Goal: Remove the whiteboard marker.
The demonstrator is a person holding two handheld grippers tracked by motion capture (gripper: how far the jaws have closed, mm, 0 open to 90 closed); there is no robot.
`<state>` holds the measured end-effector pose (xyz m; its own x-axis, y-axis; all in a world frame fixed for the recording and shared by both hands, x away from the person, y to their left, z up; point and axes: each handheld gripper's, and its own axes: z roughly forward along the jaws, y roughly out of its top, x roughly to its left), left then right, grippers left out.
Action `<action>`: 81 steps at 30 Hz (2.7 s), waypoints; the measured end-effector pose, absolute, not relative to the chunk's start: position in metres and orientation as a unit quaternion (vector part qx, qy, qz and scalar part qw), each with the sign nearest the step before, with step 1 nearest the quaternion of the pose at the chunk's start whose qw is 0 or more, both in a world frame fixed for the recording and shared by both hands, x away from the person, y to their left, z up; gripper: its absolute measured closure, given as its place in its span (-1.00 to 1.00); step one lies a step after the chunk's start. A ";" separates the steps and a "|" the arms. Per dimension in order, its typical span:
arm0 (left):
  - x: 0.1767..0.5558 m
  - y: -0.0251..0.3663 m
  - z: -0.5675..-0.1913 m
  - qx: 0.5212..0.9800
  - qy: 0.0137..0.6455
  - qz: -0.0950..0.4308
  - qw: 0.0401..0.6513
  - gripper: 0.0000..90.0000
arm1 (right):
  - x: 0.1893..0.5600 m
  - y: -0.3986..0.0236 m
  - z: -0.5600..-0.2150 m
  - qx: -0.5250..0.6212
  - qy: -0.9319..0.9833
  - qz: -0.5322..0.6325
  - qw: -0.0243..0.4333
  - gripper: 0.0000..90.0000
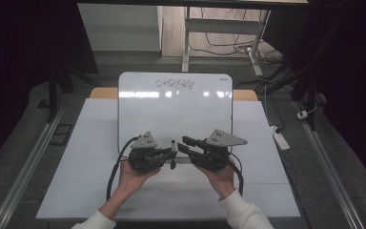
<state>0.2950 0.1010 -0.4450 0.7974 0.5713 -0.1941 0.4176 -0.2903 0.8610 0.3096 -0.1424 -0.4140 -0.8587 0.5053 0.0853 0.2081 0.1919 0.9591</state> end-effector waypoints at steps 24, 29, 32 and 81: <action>0.289 0.102 -0.445 0.819 0.222 -0.010 0.529 0.81 | 0.327 -0.161 -0.448 0.084 0.868 0.489 -0.023 0.09; 0.289 0.101 -0.446 0.820 0.207 -0.023 0.533 0.81 | 0.323 -0.152 -0.454 0.064 0.875 0.478 -0.042 0.14; 0.288 0.099 -0.447 0.823 0.198 -0.027 0.532 0.81 | 0.321 -0.145 -0.458 0.046 0.878 0.472 -0.063 0.24; 0.275 0.130 -0.438 0.803 0.255 0.068 0.534 0.10 | 0.315 -0.138 -0.463 0.088 0.860 0.503 -0.012 0.71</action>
<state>0.2752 0.1296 -0.4384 0.8607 0.4825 -0.1626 0.3366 -0.2995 0.8928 0.3146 -0.1383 -0.4628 -0.9844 0.1390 0.1082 0.1625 0.4787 0.8628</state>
